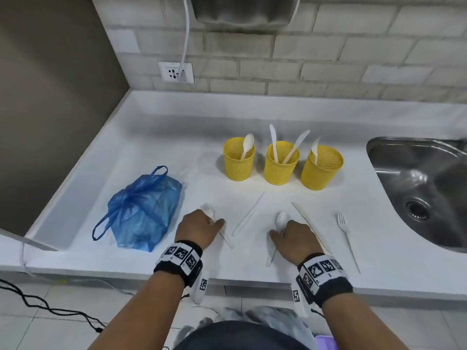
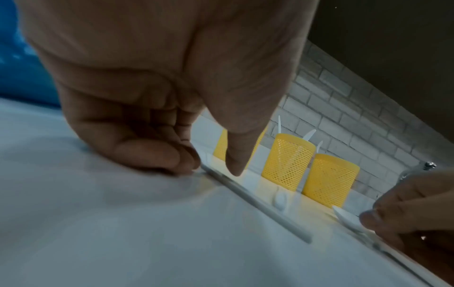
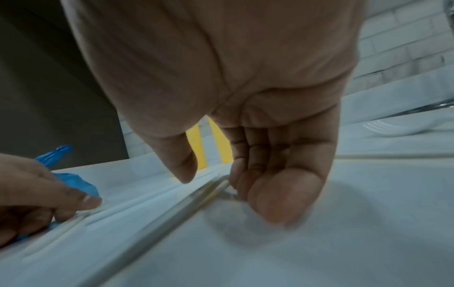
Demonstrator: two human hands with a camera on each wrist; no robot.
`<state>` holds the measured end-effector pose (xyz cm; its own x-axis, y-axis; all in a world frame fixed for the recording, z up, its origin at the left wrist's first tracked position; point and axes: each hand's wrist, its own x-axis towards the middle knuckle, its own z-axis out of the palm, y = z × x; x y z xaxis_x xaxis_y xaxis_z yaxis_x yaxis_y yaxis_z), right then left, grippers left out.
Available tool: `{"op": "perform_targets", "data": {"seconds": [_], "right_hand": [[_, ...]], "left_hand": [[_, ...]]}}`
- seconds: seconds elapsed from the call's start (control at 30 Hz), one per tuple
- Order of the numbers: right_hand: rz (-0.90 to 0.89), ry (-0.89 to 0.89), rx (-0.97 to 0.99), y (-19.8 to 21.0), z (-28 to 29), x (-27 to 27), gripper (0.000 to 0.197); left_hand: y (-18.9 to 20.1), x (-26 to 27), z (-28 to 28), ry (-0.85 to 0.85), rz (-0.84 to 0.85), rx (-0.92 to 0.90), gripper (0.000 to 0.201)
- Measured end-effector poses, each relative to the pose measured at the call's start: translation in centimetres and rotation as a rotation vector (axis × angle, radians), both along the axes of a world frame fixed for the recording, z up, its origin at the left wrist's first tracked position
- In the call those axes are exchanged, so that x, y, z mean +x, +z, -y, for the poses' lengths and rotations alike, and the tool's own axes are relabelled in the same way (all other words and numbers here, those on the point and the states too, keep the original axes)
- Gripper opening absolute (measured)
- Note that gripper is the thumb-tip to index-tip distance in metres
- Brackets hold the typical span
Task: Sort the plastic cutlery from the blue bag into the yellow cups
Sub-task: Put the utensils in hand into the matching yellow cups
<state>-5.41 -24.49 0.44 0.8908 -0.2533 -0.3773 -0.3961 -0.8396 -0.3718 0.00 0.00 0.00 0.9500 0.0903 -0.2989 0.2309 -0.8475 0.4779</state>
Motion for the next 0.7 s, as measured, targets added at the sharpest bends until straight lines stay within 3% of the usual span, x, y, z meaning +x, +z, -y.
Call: {"op": "perform_targets", "data": {"seconds": [0.17, 0.33, 0.47, 0.7], "right_hand": [[-0.015, 0.073, -0.072, 0.7, -0.9, 0.6, 0.039], [-0.044, 0.114, -0.049, 0.9, -0.7, 1.1, 0.029], [-0.061, 0.106, 0.017, 1.3, -0.1, 1.2, 0.025], [0.064, 0.113, 0.139, 2.4, 1.5, 0.5, 0.014]], "left_hand": [[0.0, 0.3, 0.1, -0.031, -0.007, 0.051, 0.057], [-0.2, 0.9, 0.2, -0.015, -0.029, 0.092, 0.041], [0.1, 0.7, 0.6, 0.004, -0.021, 0.101, 0.041], [0.7, 0.1, 1.8, 0.014, 0.010, 0.167, 0.028]]}}
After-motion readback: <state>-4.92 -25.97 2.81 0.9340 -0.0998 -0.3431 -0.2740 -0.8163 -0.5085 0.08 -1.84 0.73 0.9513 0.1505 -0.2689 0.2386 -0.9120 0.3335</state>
